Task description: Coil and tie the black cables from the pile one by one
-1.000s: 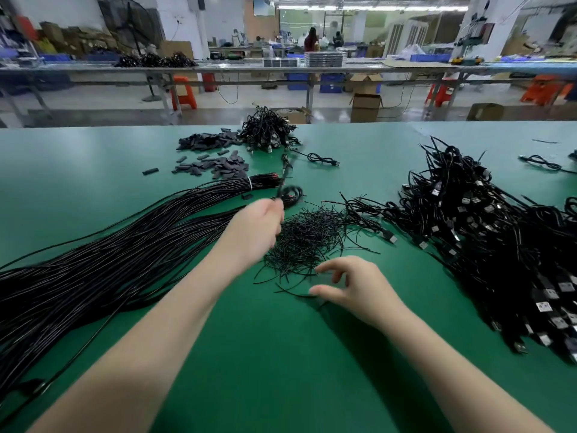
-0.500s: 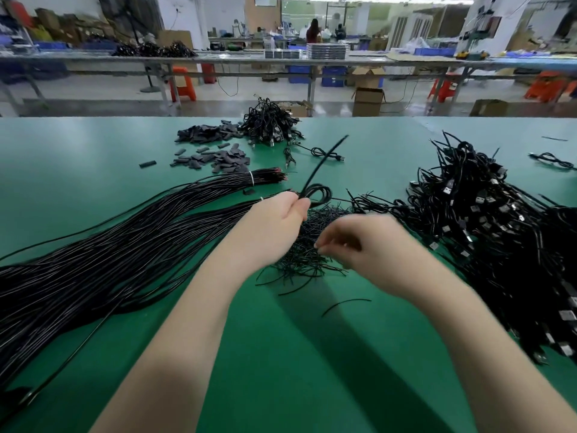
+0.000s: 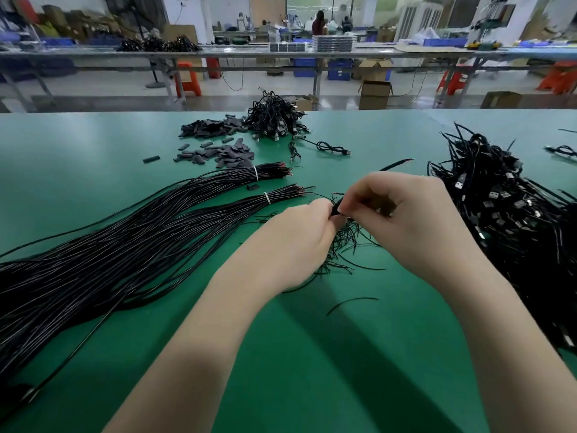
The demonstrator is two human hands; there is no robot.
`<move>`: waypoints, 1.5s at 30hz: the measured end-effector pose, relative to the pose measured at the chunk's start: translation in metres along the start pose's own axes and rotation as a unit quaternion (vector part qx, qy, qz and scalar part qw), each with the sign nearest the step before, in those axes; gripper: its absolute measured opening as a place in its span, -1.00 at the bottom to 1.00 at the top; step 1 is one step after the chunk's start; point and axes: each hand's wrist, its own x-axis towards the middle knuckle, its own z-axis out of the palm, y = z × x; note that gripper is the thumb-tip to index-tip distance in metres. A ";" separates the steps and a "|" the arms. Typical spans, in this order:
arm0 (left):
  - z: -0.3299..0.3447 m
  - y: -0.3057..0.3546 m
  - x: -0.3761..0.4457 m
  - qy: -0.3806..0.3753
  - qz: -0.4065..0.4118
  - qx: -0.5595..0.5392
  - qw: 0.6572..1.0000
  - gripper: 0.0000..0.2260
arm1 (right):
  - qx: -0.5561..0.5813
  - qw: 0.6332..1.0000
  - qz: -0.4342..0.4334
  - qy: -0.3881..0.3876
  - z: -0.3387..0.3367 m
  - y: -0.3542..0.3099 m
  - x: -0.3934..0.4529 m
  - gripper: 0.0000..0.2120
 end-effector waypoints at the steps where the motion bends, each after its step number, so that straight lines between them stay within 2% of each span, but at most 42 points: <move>1: 0.001 0.001 0.001 0.005 0.002 0.027 1.000 -0.74 | 0.005 1.000 0.002 0.004 0.000 0.000 0.000 -0.83; 5: 0.006 0.001 0.002 0.047 0.016 0.138 0.989 -0.76 | 0.009 0.999 0.036 0.005 -0.001 -0.002 -0.001 -0.86; 8: 0.009 -0.001 0.001 0.089 0.041 0.210 0.973 -0.77 | -0.052 0.996 0.070 0.010 -0.008 -0.006 -0.002 -0.86; 13: 0.015 -0.001 0.002 0.100 0.045 0.230 0.967 -0.77 | -0.211 0.970 0.085 -0.079 -0.018 -0.019 -0.001 -0.84; 17: 0.017 0.000 0.001 0.077 0.048 0.235 0.968 -0.78 | -0.235 0.966 0.046 -0.095 -0.018 -0.016 -0.002 -0.88; 20: 0.013 0.005 -0.003 0.030 0.051 0.253 0.966 -0.80 | -0.139 0.983 0.030 -0.115 -0.021 -0.003 -0.002 -0.94; 23: 0.008 0.017 -0.016 -0.054 0.069 0.220 0.972 -0.78 | 0.026 0.965 0.102 -0.238 -0.036 0.014 -0.003 -0.89; 26: -0.006 0.030 -0.029 -0.156 0.114 0.093 0.977 -0.70 | 0.244 0.888 0.138 -0.366 -0.051 0.030 -0.006 -0.88; 28: -0.020 0.031 -0.035 -0.226 0.140 -0.019 0.964 -0.71 | 0.352 0.833 0.133 -0.406 -0.048 0.038 -0.009 -0.88; 31: -0.032 0.025 -0.037 -0.257 0.167 -0.189 0.933 -0.80 | 0.524 0.746 0.116 -0.395 -0.031 0.036 -0.010 -0.82; 33: -0.030 0.024 -0.032 -0.209 0.146 -0.345 0.903 -0.82 | 0.605 0.718 0.114 -0.324 -0.018 0.026 -0.007 -0.83; 35: -0.027 0.023 -0.024 -0.146 0.094 -0.480 0.860 -0.73 | 0.621 0.741 0.128 -0.220 -0.009 0.016 -0.002 -0.83; 37: -0.026 0.021 -0.016 -0.100 0.042 -0.558 0.823 -0.63 | 0.573 0.800 0.135 -0.119 0.001 0.008 0.001 -0.92; 39: -0.024 0.018 -0.011 -0.042 0.009 -0.605 0.795 -0.69 | 0.476 0.869 0.133 -0.023 0.009 -0.002 0.002 -0.95; 40: -0.023 0.016 -0.010 -0.015 -0.007 -0.612 0.791 -0.69 | 0.417 0.900 0.126 0.017 0.013 -0.006 0.002 -0.91; 42: -0.019 0.013 -0.008 0.024 -0.033 -0.604 0.796 -0.67 | 0.330 0.935 0.114 0.067 0.018 -0.014 0.001 -0.84; 45: -0.013 0.014 -0.004 0.101 -0.038 -0.527 0.843 -0.67 | 0.248 0.960 0.093 0.095 0.018 -0.022 -0.001 -0.83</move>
